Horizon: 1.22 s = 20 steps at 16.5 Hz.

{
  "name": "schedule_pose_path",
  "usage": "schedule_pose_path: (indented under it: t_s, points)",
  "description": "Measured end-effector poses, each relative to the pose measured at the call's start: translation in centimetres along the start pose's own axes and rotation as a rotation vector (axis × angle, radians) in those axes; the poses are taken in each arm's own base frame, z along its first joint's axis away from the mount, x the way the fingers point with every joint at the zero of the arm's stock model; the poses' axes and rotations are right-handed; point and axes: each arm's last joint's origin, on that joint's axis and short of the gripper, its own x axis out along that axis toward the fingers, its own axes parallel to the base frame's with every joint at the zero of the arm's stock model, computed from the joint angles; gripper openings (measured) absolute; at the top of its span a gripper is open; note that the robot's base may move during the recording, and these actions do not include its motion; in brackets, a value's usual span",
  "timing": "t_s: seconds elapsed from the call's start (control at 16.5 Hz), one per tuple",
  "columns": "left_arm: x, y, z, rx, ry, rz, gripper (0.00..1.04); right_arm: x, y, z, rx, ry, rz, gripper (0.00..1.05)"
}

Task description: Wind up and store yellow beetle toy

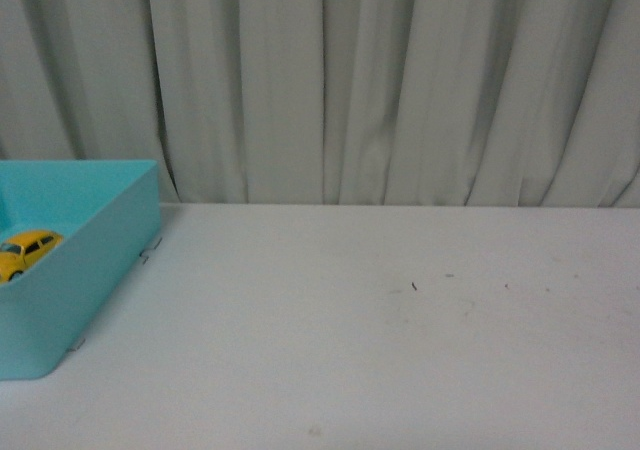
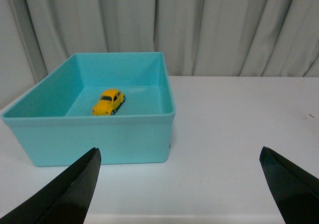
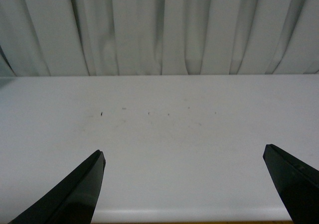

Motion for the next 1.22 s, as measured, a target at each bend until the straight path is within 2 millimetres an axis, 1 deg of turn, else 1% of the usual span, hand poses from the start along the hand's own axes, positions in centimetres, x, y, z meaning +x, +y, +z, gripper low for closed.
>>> schedule_pose_path:
  t_s: [1.22]
  points:
    - [0.00,0.00,-0.03,0.000,0.003,-0.001,0.98,0.00,0.00,-0.02,0.000,0.002,-0.001,0.98]
